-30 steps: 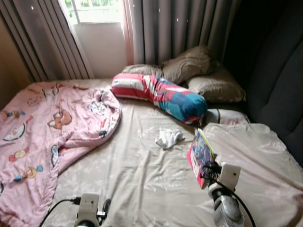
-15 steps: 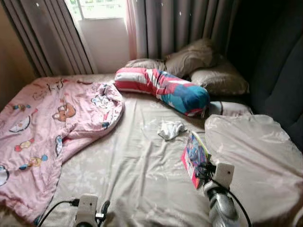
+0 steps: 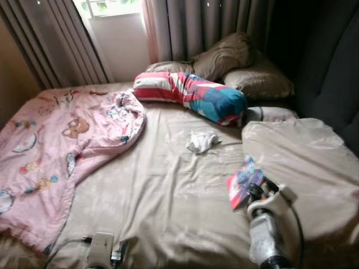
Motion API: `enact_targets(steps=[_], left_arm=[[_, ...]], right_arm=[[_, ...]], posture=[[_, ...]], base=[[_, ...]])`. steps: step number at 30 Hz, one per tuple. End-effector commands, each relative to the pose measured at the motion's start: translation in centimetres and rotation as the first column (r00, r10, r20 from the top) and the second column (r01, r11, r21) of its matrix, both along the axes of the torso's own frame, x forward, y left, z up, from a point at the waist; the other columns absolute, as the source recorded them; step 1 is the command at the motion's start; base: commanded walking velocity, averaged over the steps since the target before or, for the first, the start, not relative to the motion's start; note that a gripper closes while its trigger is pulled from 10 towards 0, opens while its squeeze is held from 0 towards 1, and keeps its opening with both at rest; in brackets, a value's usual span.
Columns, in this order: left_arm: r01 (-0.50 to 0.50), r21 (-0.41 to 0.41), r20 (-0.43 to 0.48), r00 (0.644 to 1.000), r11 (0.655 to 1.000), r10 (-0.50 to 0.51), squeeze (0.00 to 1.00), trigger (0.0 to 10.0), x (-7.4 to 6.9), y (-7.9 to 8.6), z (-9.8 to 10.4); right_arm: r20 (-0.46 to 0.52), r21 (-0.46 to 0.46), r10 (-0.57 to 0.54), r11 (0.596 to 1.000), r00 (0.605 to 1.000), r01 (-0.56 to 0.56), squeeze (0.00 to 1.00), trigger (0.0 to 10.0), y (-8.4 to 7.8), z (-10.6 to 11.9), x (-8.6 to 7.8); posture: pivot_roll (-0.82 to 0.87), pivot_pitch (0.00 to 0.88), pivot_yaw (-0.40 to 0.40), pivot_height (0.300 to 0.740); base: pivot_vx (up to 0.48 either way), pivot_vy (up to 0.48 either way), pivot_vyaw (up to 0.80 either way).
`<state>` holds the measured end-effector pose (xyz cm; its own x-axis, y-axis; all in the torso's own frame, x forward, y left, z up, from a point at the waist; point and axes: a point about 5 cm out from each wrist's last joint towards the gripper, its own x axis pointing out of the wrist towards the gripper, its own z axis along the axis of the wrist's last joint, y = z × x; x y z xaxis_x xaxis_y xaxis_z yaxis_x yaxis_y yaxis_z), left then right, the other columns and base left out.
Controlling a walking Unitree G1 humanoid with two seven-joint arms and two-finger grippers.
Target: Clean up the room
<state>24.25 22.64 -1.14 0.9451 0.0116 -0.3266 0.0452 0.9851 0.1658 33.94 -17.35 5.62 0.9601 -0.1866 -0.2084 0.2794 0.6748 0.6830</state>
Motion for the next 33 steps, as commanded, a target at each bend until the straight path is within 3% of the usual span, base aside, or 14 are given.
enact_targets(steps=[1,8,13,21,25,33], left_arm=[[0.007,0.005,-0.047,0.999,1.000,-0.007,0.00,10.0,-0.8,0.2,-0.7],[0.035,0.018,-0.043,0.998,0.999,-0.034,0.00,10.0,-0.9,0.4,-0.5],[0.045,0.030,-0.036,0.998,0.999,-0.044,0.00,10.0,-1.0,0.9,-0.1],[0.088,0.048,-0.037,0.996,0.995,-0.086,0.00,10.0,-1.3,0.9,0.1],[0.094,0.063,-0.046,0.995,0.994,-0.091,0.00,10.0,-1.9,1.7,0.2],[0.110,0.086,-0.050,0.993,0.990,-0.105,0.00,10.0,-2.3,2.6,0.7]], right_arm=[[-0.028,0.044,0.038,0.998,0.999,-0.037,0.00,10.0,0.9,-0.6,-0.1],[-0.039,0.156,0.058,0.986,0.998,-0.052,0.00,10.0,1.3,-1.2,-0.2],[0.025,0.178,0.056,0.982,0.998,-0.060,0.00,10.0,1.5,-0.4,0.4],[0.055,0.230,0.000,0.973,0.999,-0.012,0.00,10.0,0.6,-0.3,0.3],[0.036,0.287,-0.077,0.956,0.996,0.063,0.00,10.0,-0.4,-0.8,-0.1],[0.071,0.263,-0.142,0.957,0.987,0.118,0.00,10.0,-1.9,-0.2,0.0]], posture=[[0.09,0.131,0.128,0.643],[0.11,0.142,0.148,0.643],[0.12,0.142,0.162,0.643],[0.13,0.155,0.185,0.643],[0.15,0.163,0.205,0.643],[0.16,0.187,0.235,0.643]], base=[[0.000,0.000,0.00],[0.000,0.000,0.00],[0.000,0.000,0.00],[0.000,0.000,0.00],[0.000,0.000,0.00],[0.000,0.000,0.00]])
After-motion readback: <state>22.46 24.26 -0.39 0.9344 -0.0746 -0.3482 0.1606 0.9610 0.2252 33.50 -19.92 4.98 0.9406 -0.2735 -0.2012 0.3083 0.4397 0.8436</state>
